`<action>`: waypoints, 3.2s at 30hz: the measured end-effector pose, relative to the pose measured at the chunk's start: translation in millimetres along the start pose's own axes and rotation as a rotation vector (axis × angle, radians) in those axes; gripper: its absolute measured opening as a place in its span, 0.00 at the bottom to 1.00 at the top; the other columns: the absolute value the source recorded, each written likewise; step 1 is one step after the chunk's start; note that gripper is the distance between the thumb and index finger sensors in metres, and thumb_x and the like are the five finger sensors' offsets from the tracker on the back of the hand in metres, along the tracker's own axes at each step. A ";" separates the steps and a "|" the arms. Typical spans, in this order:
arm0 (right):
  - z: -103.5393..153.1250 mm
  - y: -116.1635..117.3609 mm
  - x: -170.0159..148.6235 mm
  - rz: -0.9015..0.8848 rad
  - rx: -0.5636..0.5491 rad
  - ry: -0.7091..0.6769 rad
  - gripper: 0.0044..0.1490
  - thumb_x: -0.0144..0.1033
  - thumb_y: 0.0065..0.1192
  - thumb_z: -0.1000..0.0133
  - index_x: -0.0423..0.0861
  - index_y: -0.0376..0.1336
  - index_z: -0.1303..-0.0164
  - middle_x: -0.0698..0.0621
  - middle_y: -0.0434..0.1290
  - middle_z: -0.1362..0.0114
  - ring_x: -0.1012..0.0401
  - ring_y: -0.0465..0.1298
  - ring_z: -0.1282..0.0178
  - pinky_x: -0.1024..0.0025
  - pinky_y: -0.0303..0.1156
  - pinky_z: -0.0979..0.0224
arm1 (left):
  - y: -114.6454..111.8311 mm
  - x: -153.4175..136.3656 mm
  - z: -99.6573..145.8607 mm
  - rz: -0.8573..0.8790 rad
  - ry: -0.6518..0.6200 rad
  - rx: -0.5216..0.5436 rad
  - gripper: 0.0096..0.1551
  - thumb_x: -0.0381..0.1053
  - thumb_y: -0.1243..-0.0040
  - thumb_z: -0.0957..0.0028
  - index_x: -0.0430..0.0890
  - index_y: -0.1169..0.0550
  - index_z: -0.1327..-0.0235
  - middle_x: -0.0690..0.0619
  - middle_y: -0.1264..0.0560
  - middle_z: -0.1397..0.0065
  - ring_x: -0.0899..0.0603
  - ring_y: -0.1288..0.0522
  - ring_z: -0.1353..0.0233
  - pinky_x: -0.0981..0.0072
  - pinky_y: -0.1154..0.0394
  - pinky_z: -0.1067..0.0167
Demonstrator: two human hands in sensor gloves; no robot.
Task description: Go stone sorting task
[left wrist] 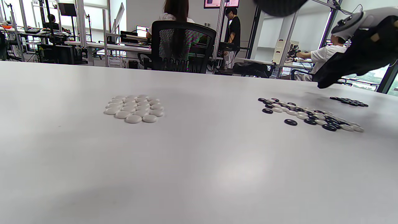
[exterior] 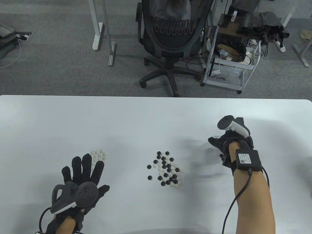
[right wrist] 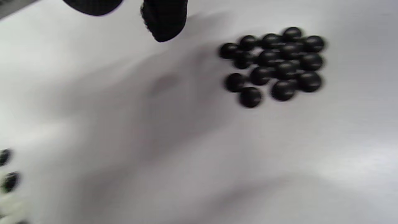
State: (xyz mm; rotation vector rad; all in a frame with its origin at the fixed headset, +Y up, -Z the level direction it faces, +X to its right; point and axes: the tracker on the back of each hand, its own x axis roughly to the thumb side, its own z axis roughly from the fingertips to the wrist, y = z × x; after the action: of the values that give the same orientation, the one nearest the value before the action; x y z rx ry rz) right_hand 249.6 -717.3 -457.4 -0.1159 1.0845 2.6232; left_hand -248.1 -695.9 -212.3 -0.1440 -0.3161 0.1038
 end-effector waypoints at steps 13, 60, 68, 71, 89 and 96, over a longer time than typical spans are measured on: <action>1.0 74.3 150.7 0.195 0.170 -0.416 0.40 0.58 0.42 0.40 0.51 0.58 0.19 0.34 0.27 0.16 0.31 0.22 0.25 0.19 0.25 0.35 | 2.4 0.2 3.2 0.003 -0.001 0.020 0.47 0.62 0.62 0.34 0.41 0.59 0.12 0.23 0.75 0.18 0.17 0.77 0.27 0.12 0.71 0.40; 3.3 15.8 -9.5 0.064 0.017 0.024 0.41 0.57 0.43 0.40 0.48 0.59 0.20 0.33 0.28 0.16 0.31 0.23 0.25 0.18 0.26 0.35 | 2.1 -0.9 2.5 0.016 -0.004 0.012 0.47 0.62 0.62 0.34 0.41 0.59 0.12 0.23 0.75 0.18 0.17 0.77 0.27 0.12 0.71 0.40; 13.3 37.2 79.4 0.150 0.106 -0.259 0.40 0.57 0.44 0.40 0.48 0.63 0.21 0.33 0.30 0.16 0.31 0.23 0.25 0.19 0.27 0.35 | 1.8 -0.3 2.1 0.014 0.000 0.008 0.47 0.62 0.62 0.34 0.41 0.59 0.12 0.23 0.75 0.18 0.17 0.77 0.27 0.12 0.71 0.40; 8.2 50.8 103.2 0.172 0.134 -0.313 0.41 0.57 0.44 0.40 0.49 0.61 0.20 0.33 0.29 0.16 0.31 0.23 0.25 0.19 0.26 0.35 | 1.8 -0.4 2.3 0.016 -0.001 0.011 0.47 0.62 0.62 0.34 0.41 0.59 0.12 0.23 0.75 0.18 0.17 0.77 0.27 0.12 0.71 0.40; -22.6 71.4 106.6 0.208 0.177 -0.262 0.41 0.58 0.41 0.41 0.53 0.54 0.18 0.34 0.26 0.17 0.32 0.22 0.26 0.18 0.26 0.34 | 1.8 -1.2 3.5 0.018 -0.014 0.010 0.47 0.62 0.62 0.34 0.41 0.59 0.12 0.23 0.76 0.18 0.17 0.77 0.27 0.12 0.71 0.40; -13.7 49.9 47.5 0.246 0.126 -0.133 0.40 0.58 0.40 0.42 0.53 0.58 0.20 0.35 0.27 0.17 0.32 0.22 0.25 0.18 0.26 0.34 | 1.8 -1.4 3.3 0.024 -0.018 0.008 0.47 0.62 0.62 0.34 0.41 0.59 0.12 0.23 0.76 0.18 0.17 0.77 0.27 0.12 0.71 0.40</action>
State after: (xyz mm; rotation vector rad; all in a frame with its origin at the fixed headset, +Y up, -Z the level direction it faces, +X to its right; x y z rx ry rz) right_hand 188.8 -748.8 -442.2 0.2299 1.2848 2.7168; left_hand -250.6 -693.9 -209.9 -0.1390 -0.3325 0.1299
